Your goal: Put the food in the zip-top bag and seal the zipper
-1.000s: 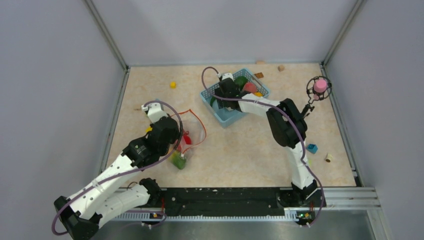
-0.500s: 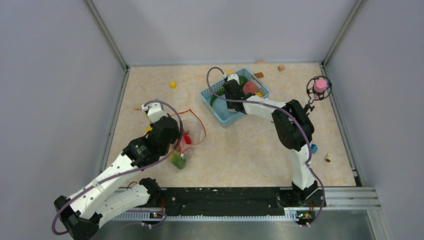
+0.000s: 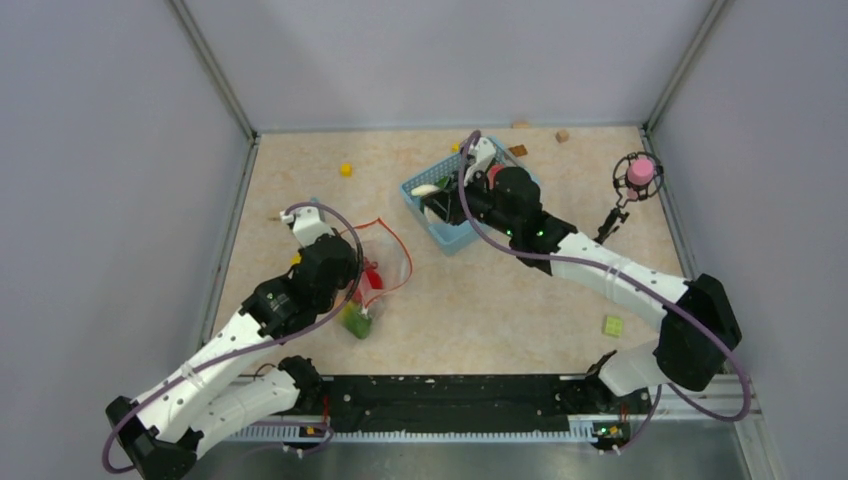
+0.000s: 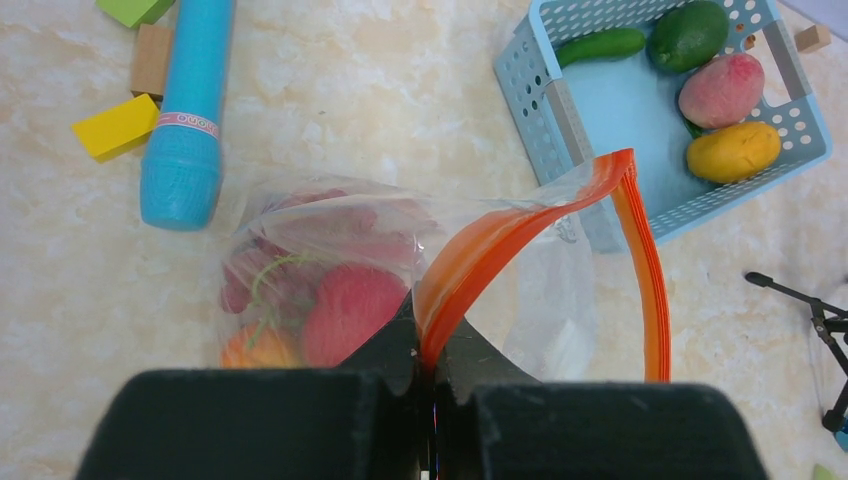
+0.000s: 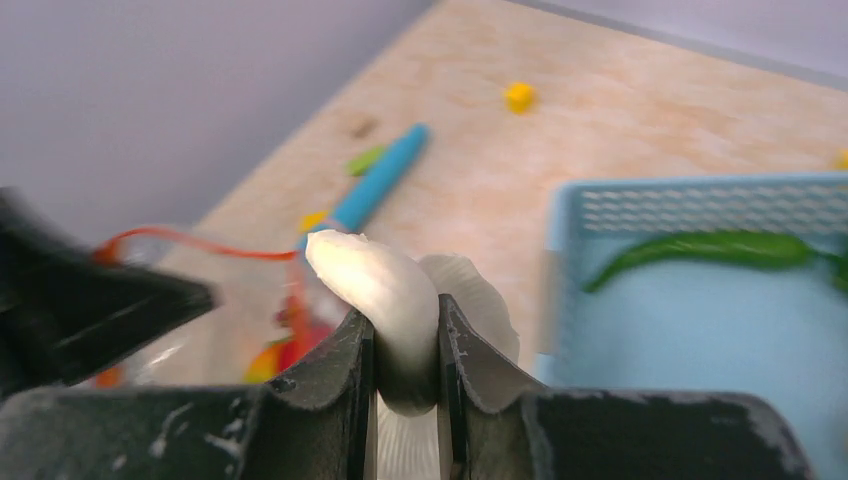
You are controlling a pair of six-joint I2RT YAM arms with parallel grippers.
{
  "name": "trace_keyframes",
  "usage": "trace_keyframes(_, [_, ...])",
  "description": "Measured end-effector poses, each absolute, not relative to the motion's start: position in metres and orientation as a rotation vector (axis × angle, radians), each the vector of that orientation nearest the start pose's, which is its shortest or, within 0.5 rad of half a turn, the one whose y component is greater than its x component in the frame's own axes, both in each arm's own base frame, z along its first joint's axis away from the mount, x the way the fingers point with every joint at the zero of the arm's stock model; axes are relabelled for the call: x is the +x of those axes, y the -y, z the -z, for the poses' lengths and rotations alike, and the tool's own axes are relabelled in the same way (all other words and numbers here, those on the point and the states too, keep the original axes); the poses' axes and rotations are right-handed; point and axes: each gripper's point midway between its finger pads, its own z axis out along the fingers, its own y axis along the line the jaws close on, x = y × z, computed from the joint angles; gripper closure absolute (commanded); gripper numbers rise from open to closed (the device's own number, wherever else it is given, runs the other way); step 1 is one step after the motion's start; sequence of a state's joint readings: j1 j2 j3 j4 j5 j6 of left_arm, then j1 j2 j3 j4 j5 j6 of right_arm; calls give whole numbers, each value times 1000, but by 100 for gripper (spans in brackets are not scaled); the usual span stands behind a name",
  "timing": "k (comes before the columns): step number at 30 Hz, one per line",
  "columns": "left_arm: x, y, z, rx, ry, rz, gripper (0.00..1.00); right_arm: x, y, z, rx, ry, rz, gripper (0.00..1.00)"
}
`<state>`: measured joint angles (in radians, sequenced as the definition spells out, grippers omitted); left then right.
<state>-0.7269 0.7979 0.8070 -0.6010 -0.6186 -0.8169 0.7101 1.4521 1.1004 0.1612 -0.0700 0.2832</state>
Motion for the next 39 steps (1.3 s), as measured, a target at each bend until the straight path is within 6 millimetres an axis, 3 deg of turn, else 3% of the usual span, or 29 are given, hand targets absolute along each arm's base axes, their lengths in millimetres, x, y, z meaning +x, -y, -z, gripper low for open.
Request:
trace_keyframes(1, [244,114,-211,-436,-2007,291,100,336,-334,-267,-460,-1752,-816,98])
trace_keyframes(2, [244,114,-211,-436,-2005,294,100,311,-353,-280,-529,-1694,-923,98])
trace_keyframes(4, [244,115,-211,-435,-2005,298,100,280,-377,-290,-618,-1639,-1047,97])
trace_keyframes(7, [243,116,-210,-430,-2010,308,100,240,-407,-290,-722,-1601,-1181,97])
trace_keyframes(10, [243,119,-210,-419,-2016,324,100,219,-428,-278,-757,-1607,-1265,95])
trace_keyframes(13, [242,122,-210,-412,-2020,340,100,221,-434,-253,-711,-1662,-1287,93])
trace_keyframes(16, [241,123,-210,-409,-2020,351,100,228,-435,-215,-647,-1770,-1263,86])
trace_keyframes(20, [240,124,-211,-406,-2019,361,100,229,-439,-184,-625,-1858,-1221,51])
trace_keyframes(27, [240,124,-211,-403,-2022,364,100,212,-447,-183,-681,-1854,-1246,19])
trace_keyframes(34, [240,124,-211,-403,-2021,364,100,210,-443,-185,-715,-1855,-1219,10])
trace_keyframes(39, [240,123,-212,-405,-2017,367,100,218,-427,-213,-673,-1830,-1157,1])
